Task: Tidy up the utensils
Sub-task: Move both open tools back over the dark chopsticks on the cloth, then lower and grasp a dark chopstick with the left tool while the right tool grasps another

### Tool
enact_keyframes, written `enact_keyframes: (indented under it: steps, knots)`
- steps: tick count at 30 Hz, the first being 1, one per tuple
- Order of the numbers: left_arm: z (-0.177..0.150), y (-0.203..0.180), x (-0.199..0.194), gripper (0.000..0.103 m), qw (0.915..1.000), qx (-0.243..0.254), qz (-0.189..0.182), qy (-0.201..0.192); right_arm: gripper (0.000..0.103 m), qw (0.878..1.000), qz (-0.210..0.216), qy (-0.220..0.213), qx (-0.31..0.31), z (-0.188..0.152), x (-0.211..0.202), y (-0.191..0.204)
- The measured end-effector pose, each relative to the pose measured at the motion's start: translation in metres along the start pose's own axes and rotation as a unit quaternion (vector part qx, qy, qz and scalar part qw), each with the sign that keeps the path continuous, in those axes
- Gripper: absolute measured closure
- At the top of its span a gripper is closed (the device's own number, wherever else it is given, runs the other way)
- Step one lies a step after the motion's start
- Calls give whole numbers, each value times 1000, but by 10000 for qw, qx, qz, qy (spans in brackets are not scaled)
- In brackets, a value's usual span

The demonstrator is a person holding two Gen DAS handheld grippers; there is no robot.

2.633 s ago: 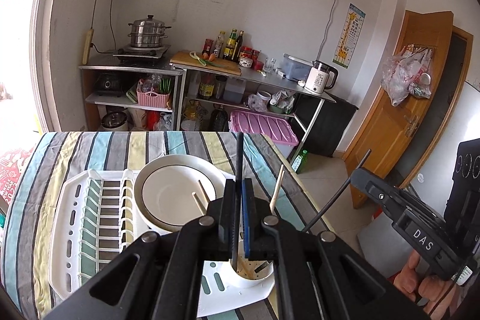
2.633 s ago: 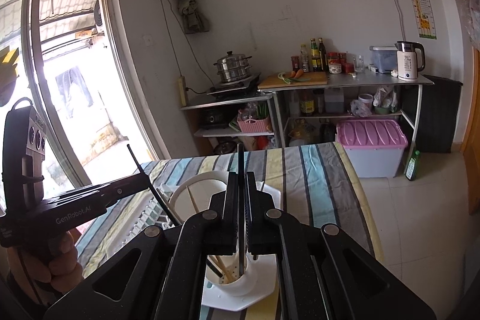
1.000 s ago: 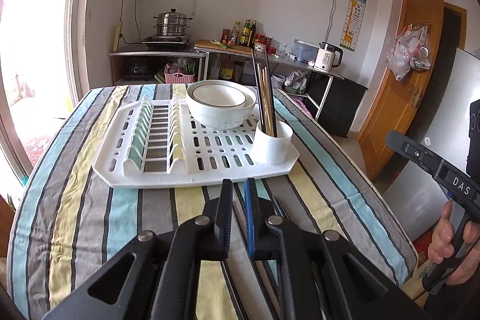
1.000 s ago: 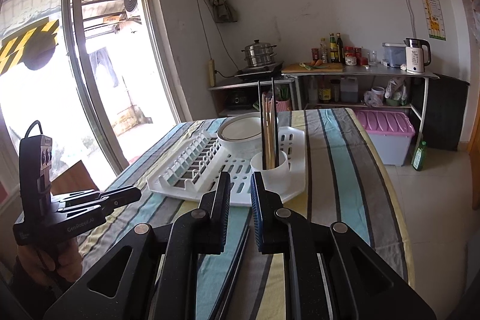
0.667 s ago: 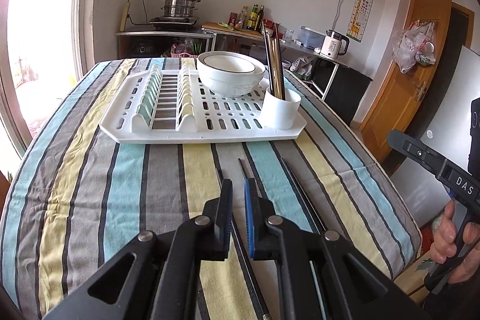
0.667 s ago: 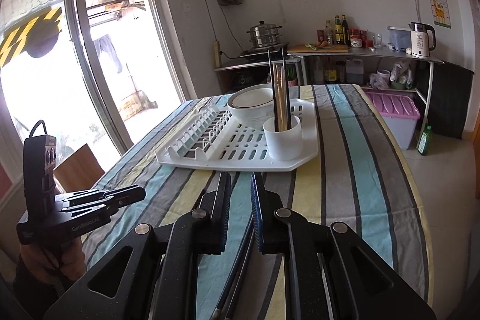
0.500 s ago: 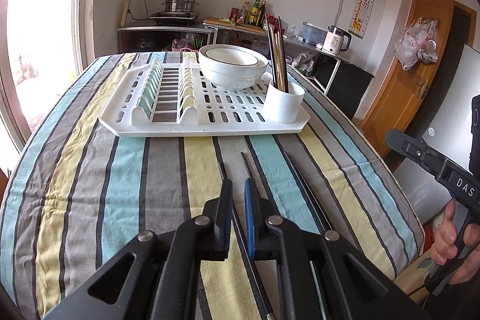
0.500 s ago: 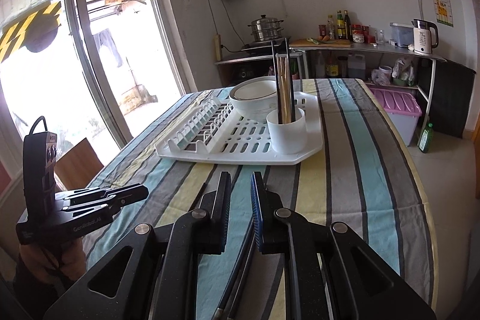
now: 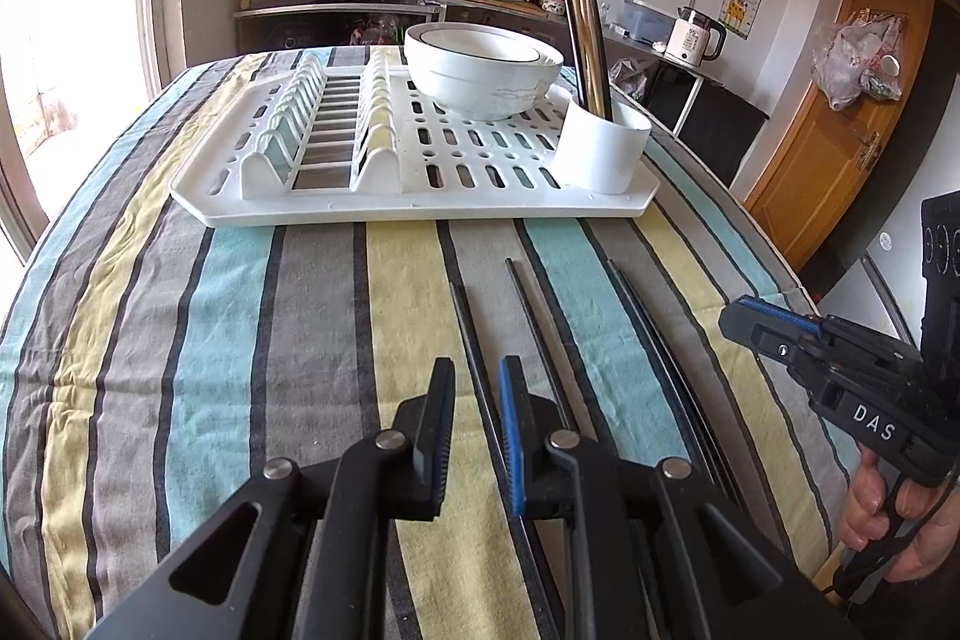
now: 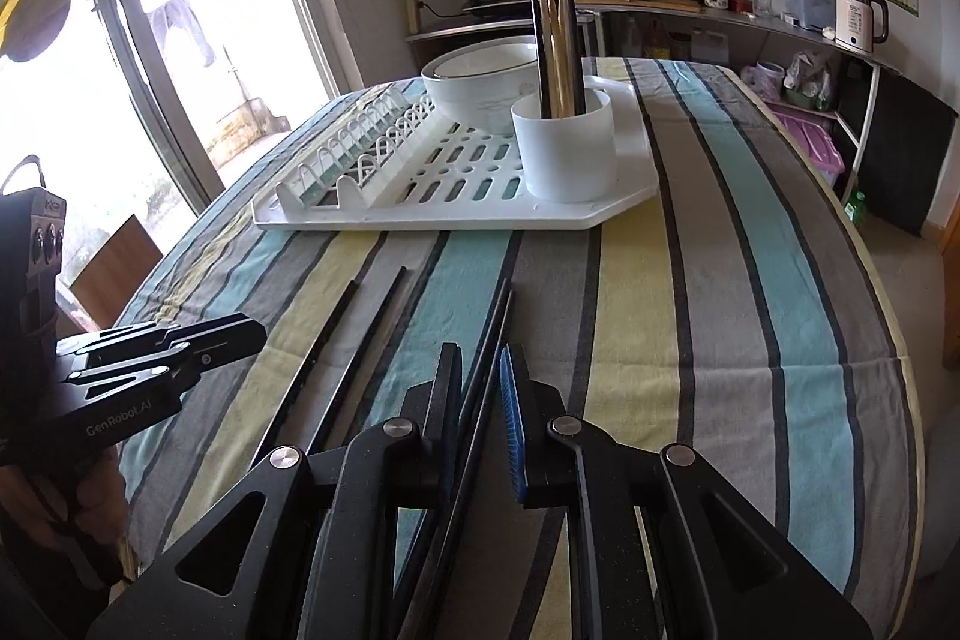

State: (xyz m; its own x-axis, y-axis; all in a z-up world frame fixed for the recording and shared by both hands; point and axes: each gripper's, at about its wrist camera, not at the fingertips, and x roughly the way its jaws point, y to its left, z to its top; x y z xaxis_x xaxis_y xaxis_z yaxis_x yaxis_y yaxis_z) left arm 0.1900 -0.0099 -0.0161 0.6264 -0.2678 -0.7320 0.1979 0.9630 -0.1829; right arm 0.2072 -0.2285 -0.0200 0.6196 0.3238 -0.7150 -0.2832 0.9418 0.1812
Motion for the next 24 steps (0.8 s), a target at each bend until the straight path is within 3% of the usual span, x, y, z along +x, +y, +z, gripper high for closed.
enact_keyframes:
  steps: [8,24]
  knots:
    - [3,4,20,86,9996,-85,51,247,89,9993,-99,355,-39,-3,25,0]
    - [6,-1,36,86,9988,-37,173,457,89,9977,-384,507,-235,2,32,-1]
